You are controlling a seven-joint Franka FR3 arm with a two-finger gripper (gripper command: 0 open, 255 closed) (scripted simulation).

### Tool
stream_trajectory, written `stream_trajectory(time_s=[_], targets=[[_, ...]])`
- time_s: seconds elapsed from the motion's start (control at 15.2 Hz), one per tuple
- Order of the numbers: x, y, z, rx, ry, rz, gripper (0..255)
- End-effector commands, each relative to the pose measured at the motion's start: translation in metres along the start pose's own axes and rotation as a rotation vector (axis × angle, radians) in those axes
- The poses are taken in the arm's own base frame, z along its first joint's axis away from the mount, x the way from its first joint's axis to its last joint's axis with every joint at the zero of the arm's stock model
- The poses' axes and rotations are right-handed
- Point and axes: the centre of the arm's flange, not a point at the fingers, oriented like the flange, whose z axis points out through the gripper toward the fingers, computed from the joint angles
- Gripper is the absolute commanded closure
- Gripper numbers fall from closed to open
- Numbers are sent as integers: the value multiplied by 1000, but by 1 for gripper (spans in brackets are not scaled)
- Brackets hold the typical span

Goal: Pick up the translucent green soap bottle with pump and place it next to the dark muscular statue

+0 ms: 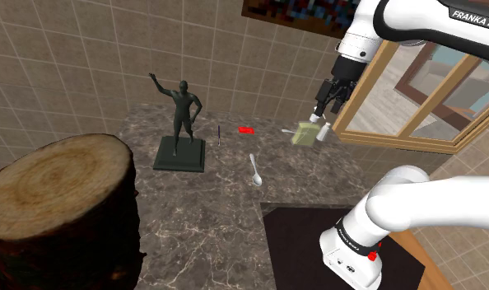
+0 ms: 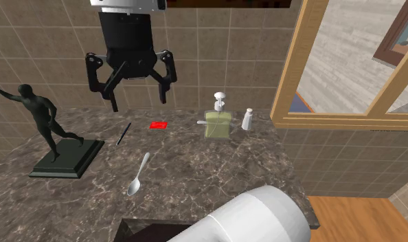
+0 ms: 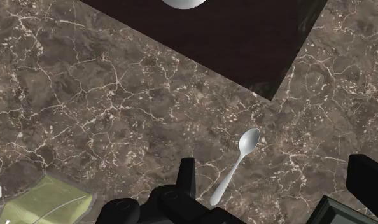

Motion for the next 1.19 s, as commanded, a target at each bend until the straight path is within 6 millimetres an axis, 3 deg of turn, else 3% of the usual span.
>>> stream_trajectory(time_s=[0.0,0.53,1.12], targets=[[0,0,0,0,0,0,0],[8,97,42,6,44,-128,0],[35,204,88,14,94,-271,0]])
